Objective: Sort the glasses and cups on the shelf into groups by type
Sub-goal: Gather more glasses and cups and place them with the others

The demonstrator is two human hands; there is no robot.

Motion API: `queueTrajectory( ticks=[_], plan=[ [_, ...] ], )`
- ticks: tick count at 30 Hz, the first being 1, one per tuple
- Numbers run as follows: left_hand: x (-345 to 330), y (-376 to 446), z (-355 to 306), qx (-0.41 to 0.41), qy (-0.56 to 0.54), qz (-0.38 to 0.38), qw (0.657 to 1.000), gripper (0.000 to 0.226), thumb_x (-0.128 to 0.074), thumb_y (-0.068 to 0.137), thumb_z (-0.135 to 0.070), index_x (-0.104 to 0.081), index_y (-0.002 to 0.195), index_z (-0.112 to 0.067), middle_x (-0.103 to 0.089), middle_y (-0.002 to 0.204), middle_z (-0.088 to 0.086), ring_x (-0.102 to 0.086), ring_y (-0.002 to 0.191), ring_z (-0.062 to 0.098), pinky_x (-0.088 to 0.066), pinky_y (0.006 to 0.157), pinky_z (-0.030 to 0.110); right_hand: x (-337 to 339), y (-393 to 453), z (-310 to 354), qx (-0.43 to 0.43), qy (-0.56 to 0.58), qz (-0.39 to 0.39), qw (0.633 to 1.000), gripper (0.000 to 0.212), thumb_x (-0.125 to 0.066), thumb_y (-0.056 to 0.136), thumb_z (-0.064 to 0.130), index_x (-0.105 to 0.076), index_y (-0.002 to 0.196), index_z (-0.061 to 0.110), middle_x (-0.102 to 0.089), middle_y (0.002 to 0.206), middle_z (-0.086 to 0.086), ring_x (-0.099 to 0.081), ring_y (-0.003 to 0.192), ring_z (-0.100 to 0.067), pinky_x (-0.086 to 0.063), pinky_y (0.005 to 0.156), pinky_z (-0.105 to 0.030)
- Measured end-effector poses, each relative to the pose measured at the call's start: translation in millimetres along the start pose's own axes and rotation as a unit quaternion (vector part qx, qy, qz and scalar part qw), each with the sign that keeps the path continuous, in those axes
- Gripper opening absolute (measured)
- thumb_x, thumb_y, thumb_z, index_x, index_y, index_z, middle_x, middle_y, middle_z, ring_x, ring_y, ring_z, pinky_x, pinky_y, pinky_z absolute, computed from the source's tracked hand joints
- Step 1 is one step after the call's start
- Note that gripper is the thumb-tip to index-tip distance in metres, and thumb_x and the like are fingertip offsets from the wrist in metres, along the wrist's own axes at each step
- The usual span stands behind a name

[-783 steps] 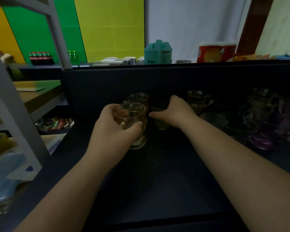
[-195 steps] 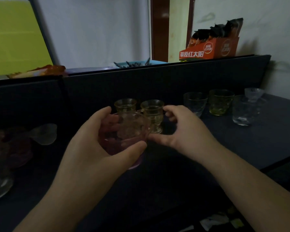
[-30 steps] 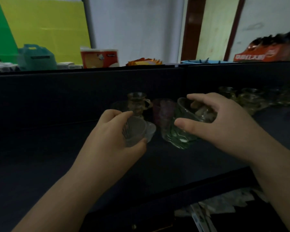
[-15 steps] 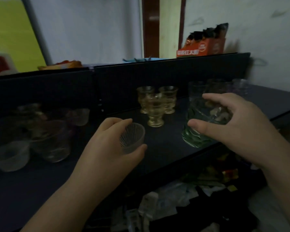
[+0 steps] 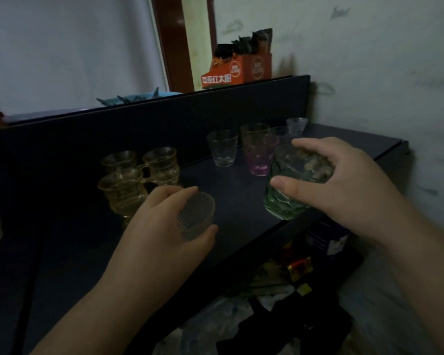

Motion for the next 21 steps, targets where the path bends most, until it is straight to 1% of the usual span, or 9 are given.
queueTrajectory(
  ticks=[3, 5, 8, 11, 13, 14, 17, 19, 21],
  plan=[
    [-10, 11, 0, -0.021, -0.008, -0.004, 1.000, 0.069, -0.067, 0.073, -0.053, -0.048, 0.137, -0.036, -0.039, 0.121, -0.029, -0.041, 0.103, -0.011, -0.033, 0.077, 0.006, 0, 8, -15, -0.006, -0.014, -0.017, 1.000, 0.090, -0.069, 0.058, 0.074, -0.055, 0.137, 0.034, -0.054, 0.123, 0.018, -0.053, 0.109, 0.004, -0.039, 0.085, -0.015],
    [-16, 18, -1, -0.026, -0.011, -0.003, 1.000, 0.069, -0.068, 0.073, -0.052, -0.048, 0.137, -0.036, -0.039, 0.120, -0.028, -0.040, 0.103, -0.010, -0.033, 0.078, 0.005, -1, 16, -24, -0.008, -0.027, -0.018, 0.999, 0.093, -0.067, 0.056, 0.076, -0.055, 0.137, 0.033, -0.054, 0.120, 0.018, -0.051, 0.105, 0.008, -0.037, 0.080, -0.011],
    [-28, 31, -5, -0.028, -0.003, 0.002, 1.000, 0.069, -0.067, 0.073, -0.054, -0.049, 0.137, -0.035, -0.040, 0.120, -0.027, -0.043, 0.105, -0.007, -0.033, 0.079, 0.007, -1, 31, -38, -0.013, -0.047, -0.018, 0.999, 0.098, -0.063, 0.054, 0.080, -0.054, 0.139, 0.032, -0.053, 0.119, 0.016, -0.053, 0.100, 0.003, -0.036, 0.078, -0.012],
    [-41, 47, -15, -0.032, 0.005, 0.002, 0.999, 0.070, -0.066, 0.072, -0.057, -0.050, 0.137, -0.036, -0.039, 0.121, -0.028, -0.045, 0.106, -0.005, -0.035, 0.081, 0.010, 3, 50, -57, -0.018, -0.054, -0.007, 0.998, 0.098, -0.064, 0.054, 0.079, -0.053, 0.140, 0.032, -0.051, 0.119, 0.015, -0.051, 0.097, 0.005, -0.034, 0.075, -0.011],
    [-53, 60, -25, -0.023, 0.011, 0.007, 1.000, 0.071, -0.067, 0.072, -0.056, -0.047, 0.138, -0.038, -0.037, 0.122, -0.029, -0.043, 0.106, -0.005, -0.035, 0.079, 0.010, 7, 65, -73, -0.011, -0.066, 0.006, 0.998, 0.099, -0.064, 0.055, 0.080, -0.052, 0.141, 0.032, -0.050, 0.119, 0.015, -0.050, 0.098, 0.002, -0.035, 0.074, -0.012],
    [-60, 67, -30, -0.019, 0.014, 0.003, 1.000, 0.071, -0.067, 0.072, -0.056, -0.046, 0.138, -0.038, -0.036, 0.122, -0.029, -0.042, 0.106, -0.005, -0.034, 0.078, 0.009, 9, 73, -82, -0.005, -0.072, 0.013, 0.997, 0.098, -0.065, 0.056, 0.080, -0.052, 0.141, 0.032, -0.050, 0.119, 0.015, -0.050, 0.101, -0.001, -0.036, 0.075, -0.014],
    [-85, 87, -46, 0.003, 0.018, -0.013, 1.000, 0.073, -0.066, 0.073, -0.056, -0.044, 0.139, -0.038, -0.034, 0.119, -0.031, -0.041, 0.106, -0.006, -0.035, 0.078, 0.009, 17, 99, -111, 0.011, -0.076, 0.040, 0.996, 0.094, -0.070, 0.061, 0.076, -0.051, 0.142, 0.031, -0.050, 0.121, 0.016, -0.051, 0.107, -0.004, -0.039, 0.082, -0.023],
    [-102, 99, -58, 0.032, 0.021, -0.015, 0.999, 0.074, -0.067, 0.073, -0.056, -0.042, 0.141, -0.039, -0.032, 0.118, -0.032, -0.041, 0.107, -0.006, -0.038, 0.081, 0.012, 21, 117, -131, 0.026, -0.075, 0.066, 0.995, 0.094, -0.071, 0.061, 0.075, -0.052, 0.141, 0.030, -0.049, 0.121, 0.016, -0.051, 0.109, -0.004, -0.041, 0.086, -0.025],
    [-117, 110, -70, 0.055, 0.030, -0.022, 0.998, 0.074, -0.068, 0.073, -0.055, -0.042, 0.141, -0.040, -0.031, 0.118, -0.033, -0.041, 0.107, -0.006, -0.037, 0.080, 0.011, 22, 134, -145, 0.050, -0.082, 0.093, 0.991, 0.096, -0.070, 0.060, 0.077, -0.051, 0.141, 0.030, -0.048, 0.122, 0.016, -0.050, 0.111, -0.005, -0.044, 0.089, -0.027]
  ],
)
Point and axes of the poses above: each hand's wrist, its own y-axis towards the middle knuckle, its own x-axis out of the back of the hand, z = x × y, the point moved 4 cm from there along y, towards the middle knuckle
